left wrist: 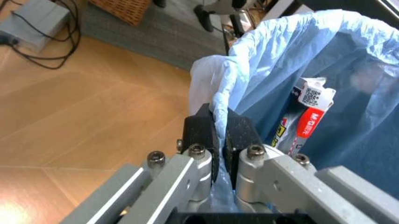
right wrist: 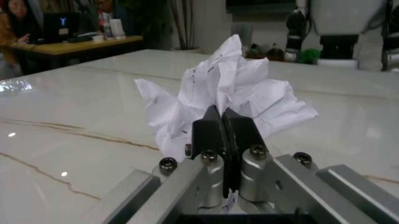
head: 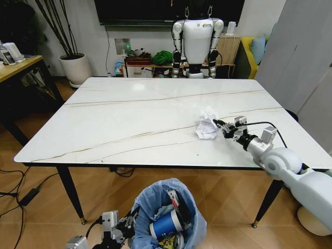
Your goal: Pick up the trash bin and place the trash from the table into it.
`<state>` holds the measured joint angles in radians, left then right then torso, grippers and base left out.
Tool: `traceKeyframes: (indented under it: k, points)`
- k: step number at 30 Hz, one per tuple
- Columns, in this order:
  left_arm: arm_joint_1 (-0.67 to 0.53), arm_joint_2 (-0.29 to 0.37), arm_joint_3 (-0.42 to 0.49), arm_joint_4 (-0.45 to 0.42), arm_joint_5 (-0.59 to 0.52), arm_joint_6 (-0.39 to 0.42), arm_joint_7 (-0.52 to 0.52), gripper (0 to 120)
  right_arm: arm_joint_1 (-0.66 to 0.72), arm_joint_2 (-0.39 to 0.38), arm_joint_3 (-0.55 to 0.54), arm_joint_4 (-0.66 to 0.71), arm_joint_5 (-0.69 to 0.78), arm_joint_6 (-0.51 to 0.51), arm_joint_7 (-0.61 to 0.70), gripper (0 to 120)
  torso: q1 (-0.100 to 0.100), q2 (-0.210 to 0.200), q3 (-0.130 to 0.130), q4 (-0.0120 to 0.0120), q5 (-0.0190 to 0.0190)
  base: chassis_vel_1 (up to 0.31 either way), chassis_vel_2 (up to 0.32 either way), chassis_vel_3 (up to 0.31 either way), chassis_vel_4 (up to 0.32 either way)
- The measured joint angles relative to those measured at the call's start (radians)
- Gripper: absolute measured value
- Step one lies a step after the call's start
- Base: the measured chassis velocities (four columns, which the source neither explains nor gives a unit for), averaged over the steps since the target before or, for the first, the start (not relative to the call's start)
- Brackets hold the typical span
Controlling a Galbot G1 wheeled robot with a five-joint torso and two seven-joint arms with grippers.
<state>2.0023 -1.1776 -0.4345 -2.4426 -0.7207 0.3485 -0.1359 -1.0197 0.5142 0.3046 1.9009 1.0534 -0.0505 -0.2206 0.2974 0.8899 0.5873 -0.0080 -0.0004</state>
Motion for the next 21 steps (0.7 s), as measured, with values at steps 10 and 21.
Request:
traceKeyframes:
  k: [10, 21]
  points:
    - [0.018, -0.031, 0.003, -0.009, 0.029, -0.004, 0.002, 0, -0.097, -0.104, 0.047, 0.323, 0.019, 0.066, -0.091, 0, 0.0, 0.0, 0.0, 0.0016, 0.0, 0.0, 0.0, 0.0, 0.0]
    - [0.021, -0.047, -0.009, -0.03, 0.03, -0.008, 0.002, 0, -0.383, -0.128, 0.062, 0.43, -0.166, 0.155, -0.246, 0, 0.0, 0.0, 0.0, 0.0007, 0.0003, 0.0, 0.0, 0.0, 0.0]
